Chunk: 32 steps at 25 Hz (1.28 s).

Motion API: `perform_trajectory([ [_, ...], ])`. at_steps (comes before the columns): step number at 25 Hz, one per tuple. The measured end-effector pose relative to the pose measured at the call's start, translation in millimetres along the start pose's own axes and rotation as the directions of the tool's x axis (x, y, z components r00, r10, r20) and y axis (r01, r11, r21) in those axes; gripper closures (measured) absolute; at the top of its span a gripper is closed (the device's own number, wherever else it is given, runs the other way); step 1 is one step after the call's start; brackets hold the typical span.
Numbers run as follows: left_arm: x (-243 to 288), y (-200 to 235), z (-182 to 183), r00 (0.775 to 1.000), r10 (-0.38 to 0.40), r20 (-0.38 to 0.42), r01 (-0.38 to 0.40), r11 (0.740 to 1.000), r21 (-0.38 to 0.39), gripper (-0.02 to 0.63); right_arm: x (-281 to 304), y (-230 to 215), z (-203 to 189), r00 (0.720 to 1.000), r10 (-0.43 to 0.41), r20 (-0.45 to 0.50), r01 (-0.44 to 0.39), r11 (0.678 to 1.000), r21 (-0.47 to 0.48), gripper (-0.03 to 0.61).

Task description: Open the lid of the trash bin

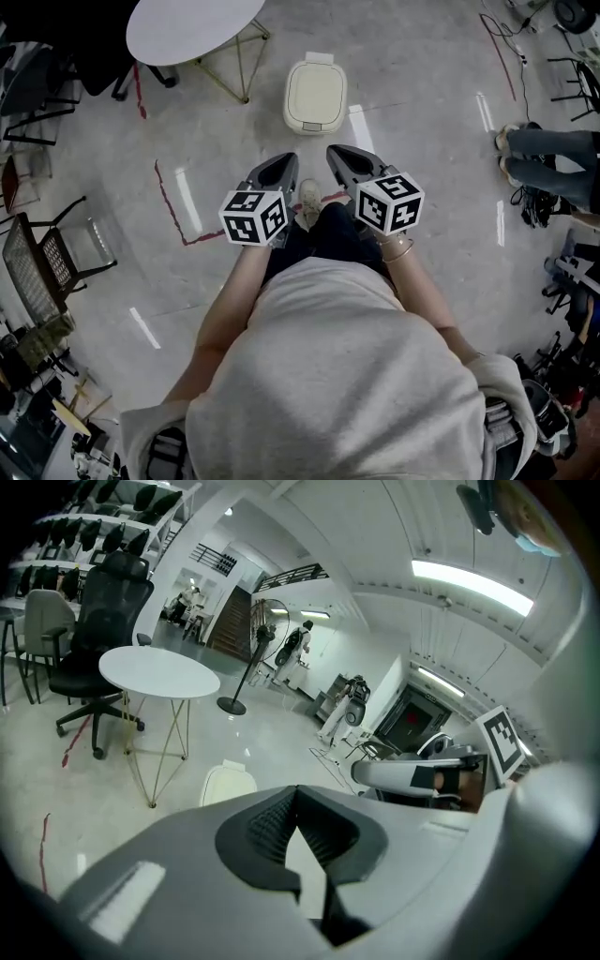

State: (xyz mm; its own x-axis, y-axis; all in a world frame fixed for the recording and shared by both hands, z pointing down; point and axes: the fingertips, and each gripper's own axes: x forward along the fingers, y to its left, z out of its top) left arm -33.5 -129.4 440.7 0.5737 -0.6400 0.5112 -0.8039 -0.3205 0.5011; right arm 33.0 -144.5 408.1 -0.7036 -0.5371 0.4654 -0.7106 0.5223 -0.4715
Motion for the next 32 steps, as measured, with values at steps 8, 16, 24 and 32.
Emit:
perform_trajectory([
  [8,21,16,-4,0.997,-0.013,-0.07,0.012,1.0,-0.018,0.604,11,-25,4,0.999,-0.021,0.031,0.02,0.999,0.034,0.571],
  [16,29,38,-11,0.993,0.0,-0.121,-0.005,0.999,-0.044,0.604,32,-36,-9,0.998,-0.059,0.003,0.059,0.997,0.058,0.571],
  [24,54,63,-32,0.974,-0.039,-0.222,0.029,0.999,-0.046,0.604,66,-53,-25,0.989,-0.124,-0.078,0.129,0.99,0.055,0.571],
  [32,87,87,-52,0.959,-0.089,-0.271,0.08,0.996,-0.045,0.604,96,-71,-53,0.976,-0.167,-0.14,0.173,0.985,0.028,0.571],
])
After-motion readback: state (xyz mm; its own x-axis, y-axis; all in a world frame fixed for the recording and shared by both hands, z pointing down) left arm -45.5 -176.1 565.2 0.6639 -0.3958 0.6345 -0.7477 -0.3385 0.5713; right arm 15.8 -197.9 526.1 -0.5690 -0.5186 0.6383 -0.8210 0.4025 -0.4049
